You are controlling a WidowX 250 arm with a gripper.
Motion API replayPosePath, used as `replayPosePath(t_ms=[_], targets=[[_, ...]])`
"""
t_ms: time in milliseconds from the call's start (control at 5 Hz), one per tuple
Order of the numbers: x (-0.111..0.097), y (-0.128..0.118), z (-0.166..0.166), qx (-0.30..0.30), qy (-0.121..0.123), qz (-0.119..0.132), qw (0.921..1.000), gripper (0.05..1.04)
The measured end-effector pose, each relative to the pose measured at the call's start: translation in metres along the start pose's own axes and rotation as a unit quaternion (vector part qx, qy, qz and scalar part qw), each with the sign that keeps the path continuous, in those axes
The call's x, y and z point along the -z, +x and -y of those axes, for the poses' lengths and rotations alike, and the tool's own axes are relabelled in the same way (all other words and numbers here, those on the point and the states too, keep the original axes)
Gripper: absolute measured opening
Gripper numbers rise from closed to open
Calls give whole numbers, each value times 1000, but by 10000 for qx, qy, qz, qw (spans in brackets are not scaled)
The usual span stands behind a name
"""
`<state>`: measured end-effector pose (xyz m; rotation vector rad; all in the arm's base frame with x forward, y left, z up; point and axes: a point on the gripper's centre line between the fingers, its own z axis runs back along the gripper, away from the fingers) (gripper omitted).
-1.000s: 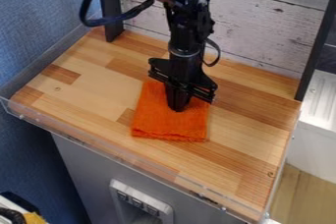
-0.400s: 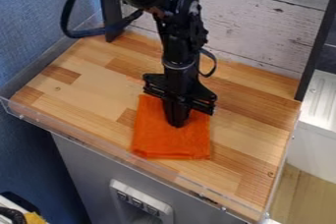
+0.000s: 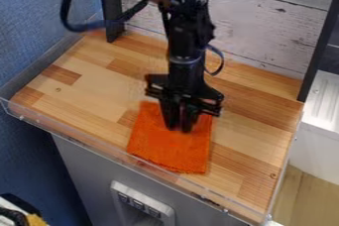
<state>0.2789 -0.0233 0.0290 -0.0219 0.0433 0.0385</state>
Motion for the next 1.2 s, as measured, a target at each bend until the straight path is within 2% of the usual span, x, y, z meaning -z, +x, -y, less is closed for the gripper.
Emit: replayPosePath(t_ms=[200, 400, 800, 1200], targets=[[-17, 14, 5, 20, 10, 107, 9999, 795], [-33, 29, 8, 63, 11, 238, 9997, 1001], [-55, 54, 9, 163, 64, 304, 9994, 997], [-69, 74, 1, 229, 100, 254, 9994, 999]])
